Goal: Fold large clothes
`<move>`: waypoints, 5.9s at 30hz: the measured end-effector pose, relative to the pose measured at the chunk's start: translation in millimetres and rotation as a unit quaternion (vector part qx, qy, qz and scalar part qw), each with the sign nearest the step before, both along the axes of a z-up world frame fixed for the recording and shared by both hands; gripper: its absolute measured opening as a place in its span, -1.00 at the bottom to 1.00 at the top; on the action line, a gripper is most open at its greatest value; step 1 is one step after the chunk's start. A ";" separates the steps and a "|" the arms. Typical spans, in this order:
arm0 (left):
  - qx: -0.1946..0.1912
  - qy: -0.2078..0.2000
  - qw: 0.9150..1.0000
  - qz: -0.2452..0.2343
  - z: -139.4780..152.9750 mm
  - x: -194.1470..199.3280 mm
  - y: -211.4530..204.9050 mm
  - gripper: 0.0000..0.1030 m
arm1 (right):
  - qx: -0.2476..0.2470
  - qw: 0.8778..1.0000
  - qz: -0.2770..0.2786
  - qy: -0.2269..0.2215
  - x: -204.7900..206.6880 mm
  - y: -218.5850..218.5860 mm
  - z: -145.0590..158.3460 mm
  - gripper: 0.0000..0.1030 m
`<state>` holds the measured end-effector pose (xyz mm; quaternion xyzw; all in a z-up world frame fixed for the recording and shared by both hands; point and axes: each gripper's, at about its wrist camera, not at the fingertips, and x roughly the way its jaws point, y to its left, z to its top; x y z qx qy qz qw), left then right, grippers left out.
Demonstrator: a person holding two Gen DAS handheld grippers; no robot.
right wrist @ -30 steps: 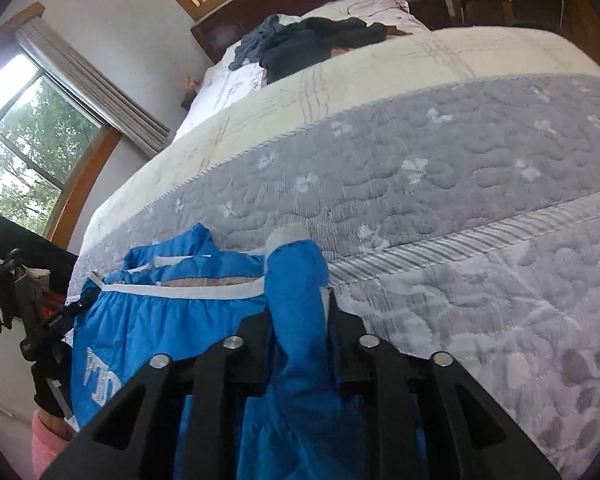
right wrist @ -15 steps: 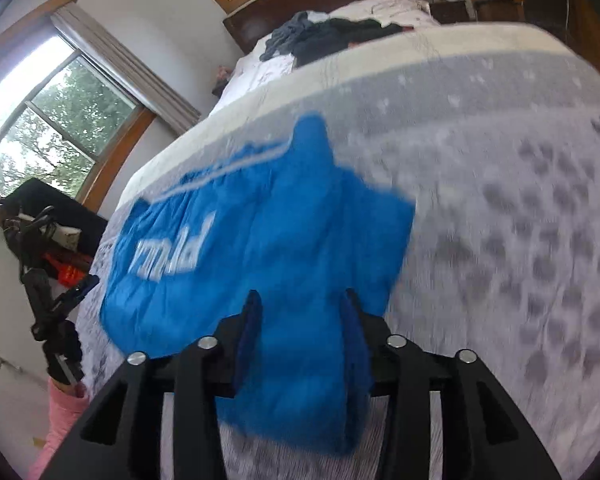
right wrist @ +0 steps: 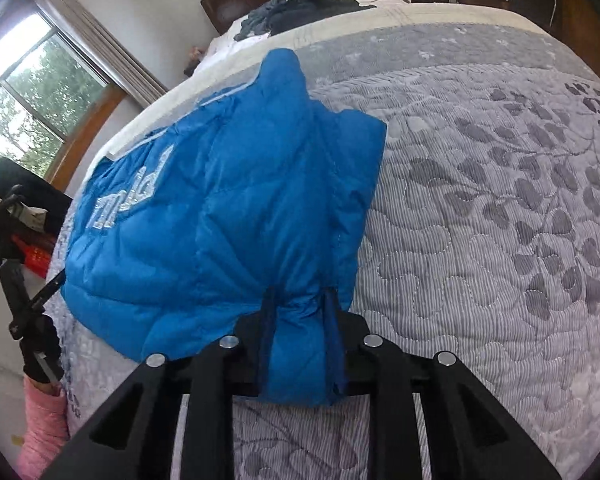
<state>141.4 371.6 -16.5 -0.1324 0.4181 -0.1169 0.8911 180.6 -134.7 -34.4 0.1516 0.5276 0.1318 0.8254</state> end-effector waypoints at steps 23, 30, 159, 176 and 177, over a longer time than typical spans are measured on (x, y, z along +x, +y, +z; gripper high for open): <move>-0.176 0.077 0.981 -0.028 -24.0 51.0 34.8 0.49 | 0.175 0.984 -0.013 -0.012 35.7 -51.5 -13.7 0.61; -0.202 0.088 0.974 -0.047 -33.1 83.6 13.9 0.61 | 0.198 0.980 0.012 -0.008 59.5 -33.4 -31.7 0.68; 0.068 0.073 0.994 -0.042 33.0 -157.6 -72.3 0.09 | -0.101 0.991 0.038 0.073 -178.1 40.7 32.0 0.57; 0.072 0.051 0.995 -0.050 20.4 -163.7 -73.9 0.16 | 0.018 0.995 0.071 0.065 -179.5 40.6 11.3 -0.51; 0.072 0.050 0.995 -0.050 19.9 -163.9 -73.6 0.16 | 0.027 0.995 0.067 0.062 -180.5 39.1 14.9 -0.55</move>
